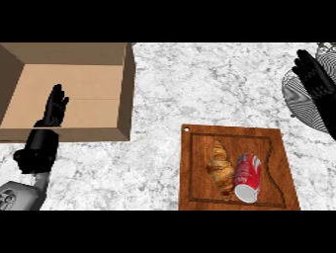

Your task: Pick the croissant from the cutting board and place it in the tiered basket

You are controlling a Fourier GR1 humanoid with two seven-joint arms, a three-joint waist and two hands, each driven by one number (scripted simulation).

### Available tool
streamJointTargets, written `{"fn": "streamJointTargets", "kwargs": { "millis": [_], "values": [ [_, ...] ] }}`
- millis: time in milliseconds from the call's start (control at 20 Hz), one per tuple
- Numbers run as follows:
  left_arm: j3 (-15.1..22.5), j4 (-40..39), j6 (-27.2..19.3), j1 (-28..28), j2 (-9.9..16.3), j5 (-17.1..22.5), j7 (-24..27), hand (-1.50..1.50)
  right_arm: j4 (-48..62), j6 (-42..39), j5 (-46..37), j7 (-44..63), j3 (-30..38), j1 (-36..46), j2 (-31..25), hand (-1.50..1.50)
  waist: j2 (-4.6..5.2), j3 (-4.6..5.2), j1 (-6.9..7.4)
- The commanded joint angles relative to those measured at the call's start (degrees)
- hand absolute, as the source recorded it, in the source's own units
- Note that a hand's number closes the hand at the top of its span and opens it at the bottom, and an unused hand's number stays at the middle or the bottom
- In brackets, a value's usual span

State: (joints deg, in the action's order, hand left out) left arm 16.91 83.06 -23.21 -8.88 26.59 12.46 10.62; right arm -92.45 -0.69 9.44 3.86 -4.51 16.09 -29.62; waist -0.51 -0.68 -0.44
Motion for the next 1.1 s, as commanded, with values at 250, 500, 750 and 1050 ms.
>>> {"fn": "streamJointTargets", "kwargs": {
  "millis": [250,500,750,1050],
  "values": [
    [-2.69,-0.92,-1.81,1.17,6.17,-3.02,-7.75,0.00,-6.57,21.43,2.10,2.08,2.70,-11.94,19.42,1.50,0.20,0.53,-1.49],
    [-4.21,6.57,-0.75,8.86,8.49,-0.46,-8.75,0.00,0.84,36.71,-9.04,5.78,8.99,-24.59,18.41,-1.50,0.60,0.78,-4.66],
    [-5.33,8.48,0.98,8.11,11.15,0.22,-13.01,0.00,-12.70,42.05,-18.30,9.27,-0.11,-33.66,21.18,-1.50,0.12,1.05,-3.24],
    [-3.56,9.09,0.57,6.37,9.57,-1.33,-13.30,0.00,-18.53,29.59,-25.34,23.81,-7.57,-39.31,8.36,-1.50,1.18,1.41,-1.29]
  ]
}}
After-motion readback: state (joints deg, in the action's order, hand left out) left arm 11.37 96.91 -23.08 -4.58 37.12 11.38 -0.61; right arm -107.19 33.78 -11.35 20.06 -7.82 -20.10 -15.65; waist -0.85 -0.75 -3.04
